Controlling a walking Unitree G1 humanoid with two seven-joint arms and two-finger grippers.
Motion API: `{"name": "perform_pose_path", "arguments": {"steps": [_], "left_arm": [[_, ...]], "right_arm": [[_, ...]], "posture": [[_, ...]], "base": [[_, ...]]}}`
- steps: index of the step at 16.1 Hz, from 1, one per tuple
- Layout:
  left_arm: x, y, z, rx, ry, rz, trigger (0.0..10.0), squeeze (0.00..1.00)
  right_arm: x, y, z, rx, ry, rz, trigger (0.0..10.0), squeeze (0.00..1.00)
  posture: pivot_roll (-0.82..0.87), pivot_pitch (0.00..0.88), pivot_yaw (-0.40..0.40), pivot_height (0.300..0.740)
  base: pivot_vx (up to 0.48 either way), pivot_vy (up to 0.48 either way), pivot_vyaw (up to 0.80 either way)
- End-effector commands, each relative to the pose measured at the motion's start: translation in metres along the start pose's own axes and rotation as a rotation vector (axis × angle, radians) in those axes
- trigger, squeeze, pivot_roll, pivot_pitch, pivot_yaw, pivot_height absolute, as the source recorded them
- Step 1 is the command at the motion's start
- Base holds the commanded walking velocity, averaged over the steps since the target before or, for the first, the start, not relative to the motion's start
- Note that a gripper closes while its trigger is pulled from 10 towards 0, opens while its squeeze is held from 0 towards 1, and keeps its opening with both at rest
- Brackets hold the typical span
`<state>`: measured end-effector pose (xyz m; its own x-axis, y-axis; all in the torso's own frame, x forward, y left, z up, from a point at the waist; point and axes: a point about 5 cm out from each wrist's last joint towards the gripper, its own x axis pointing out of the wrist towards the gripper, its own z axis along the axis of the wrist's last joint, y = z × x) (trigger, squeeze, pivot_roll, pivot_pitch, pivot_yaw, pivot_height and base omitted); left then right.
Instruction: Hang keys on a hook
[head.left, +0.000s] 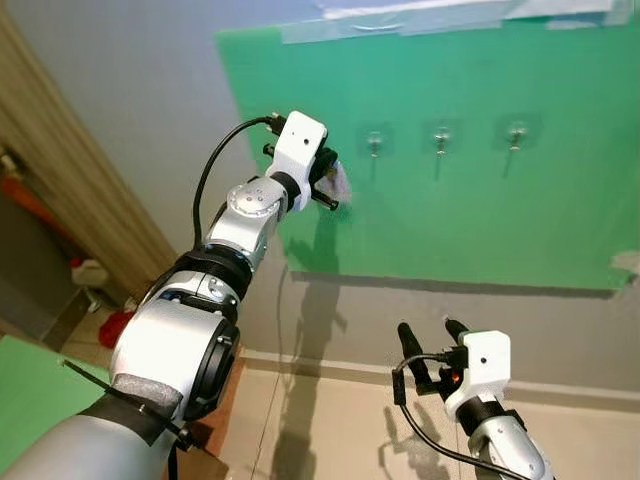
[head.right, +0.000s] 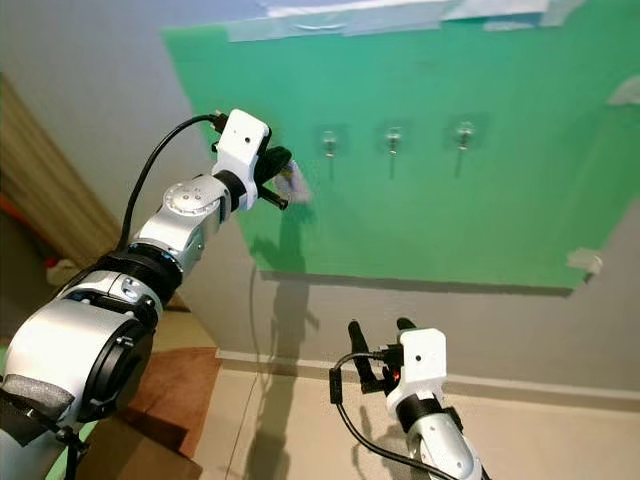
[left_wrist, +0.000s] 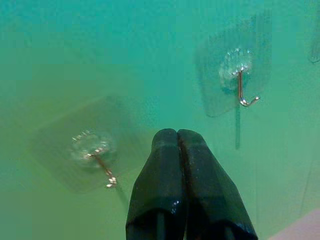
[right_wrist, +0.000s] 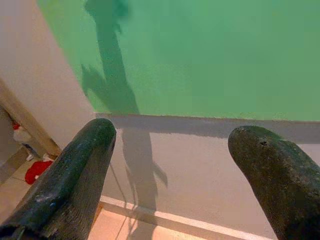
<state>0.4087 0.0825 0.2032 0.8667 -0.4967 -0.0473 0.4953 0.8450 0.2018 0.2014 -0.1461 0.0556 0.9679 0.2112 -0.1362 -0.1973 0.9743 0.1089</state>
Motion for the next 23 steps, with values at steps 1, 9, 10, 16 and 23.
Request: {"name": "perform_pose_path", "arguments": {"steps": [1, 9, 10, 16, 23], "left_arm": [[-0.002, 0.007, -0.004, -0.003, 0.026, 0.035, 10.0, 0.00], [-0.005, 0.008, -0.009, -0.106, 0.006, 0.038, 10.0, 0.00], [-0.004, 0.010, -0.005, -0.154, -0.018, 0.038, 10.0, 0.00], [-0.003, 0.014, 0.003, -0.570, -0.116, 0.038, 10.0, 0.00], [-0.008, 0.032, 0.003, -0.905, -0.185, 0.122, 10.0, 0.00]], "right_arm": [[-0.001, 0.005, 0.006, 0.004, -0.013, 0.012, 10.0, 0.00], [-0.004, 0.003, 0.008, -0.011, 0.005, 0.015, 10.0, 0.00], [-0.003, 0.002, 0.008, -0.013, 0.006, 0.018, 10.0, 0.00], [0.004, 0.001, 0.005, -0.024, 0.020, 0.045, 10.0, 0.00], [0.004, 0.002, 0.002, -0.021, 0.025, 0.038, 10.0, 0.00]], "posture": [[-0.26, 0.028, 0.224, 0.740], [-0.26, 0.025, 0.196, 0.740], [-0.26, 0.024, 0.193, 0.740], [-0.26, 0.005, 0.179, 0.740], [-0.27, 0.002, 0.186, 0.740]], "base": [[0.000, 0.000, 0.00], [0.000, 0.000, 0.00], [0.000, 0.000, 0.00], [0.000, 0.000, 0.00], [0.000, 0.000, 0.00]]}}
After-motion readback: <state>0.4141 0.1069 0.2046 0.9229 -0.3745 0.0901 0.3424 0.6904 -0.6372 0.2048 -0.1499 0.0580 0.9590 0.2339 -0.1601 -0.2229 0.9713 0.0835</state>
